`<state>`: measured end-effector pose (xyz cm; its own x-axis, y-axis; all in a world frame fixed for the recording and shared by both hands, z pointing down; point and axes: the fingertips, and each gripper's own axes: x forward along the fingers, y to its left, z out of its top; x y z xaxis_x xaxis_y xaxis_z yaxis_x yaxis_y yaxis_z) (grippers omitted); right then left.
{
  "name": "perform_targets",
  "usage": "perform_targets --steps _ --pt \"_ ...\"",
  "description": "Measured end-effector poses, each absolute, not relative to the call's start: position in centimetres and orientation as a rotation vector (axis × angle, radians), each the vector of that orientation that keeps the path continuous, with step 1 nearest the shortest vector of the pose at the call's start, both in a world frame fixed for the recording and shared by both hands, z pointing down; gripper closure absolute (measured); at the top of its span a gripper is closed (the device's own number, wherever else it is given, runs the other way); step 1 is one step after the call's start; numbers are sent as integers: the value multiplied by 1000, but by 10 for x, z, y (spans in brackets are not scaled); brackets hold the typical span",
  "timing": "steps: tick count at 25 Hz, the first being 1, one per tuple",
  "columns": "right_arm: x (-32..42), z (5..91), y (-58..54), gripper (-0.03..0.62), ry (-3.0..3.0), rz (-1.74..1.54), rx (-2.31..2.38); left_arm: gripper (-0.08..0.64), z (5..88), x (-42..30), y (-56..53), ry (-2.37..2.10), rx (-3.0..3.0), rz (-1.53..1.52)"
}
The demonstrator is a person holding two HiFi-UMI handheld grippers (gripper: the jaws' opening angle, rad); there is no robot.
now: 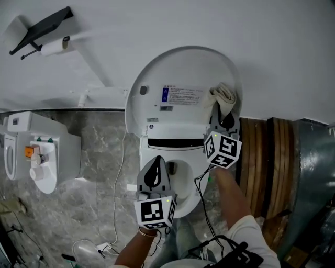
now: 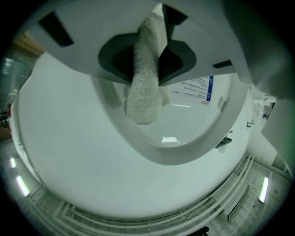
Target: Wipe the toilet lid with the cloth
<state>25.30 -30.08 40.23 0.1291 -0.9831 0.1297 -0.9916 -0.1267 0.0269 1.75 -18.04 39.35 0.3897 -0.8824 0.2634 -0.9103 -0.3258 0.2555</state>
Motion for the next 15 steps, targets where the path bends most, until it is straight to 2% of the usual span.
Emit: perform_targets --steps 3,11,15 --pt "207 405 -300 491 -2139 164 2228 555 397 -6 -180 -1614 2235 102" --pt "22 449 -313 491 -2472 205 1891 555 417 -99 -166 -1810 2054 85" --pt "-22 467 -331 491 -2482 198 1866 556 431 -129 -161 -1868 1981 74"
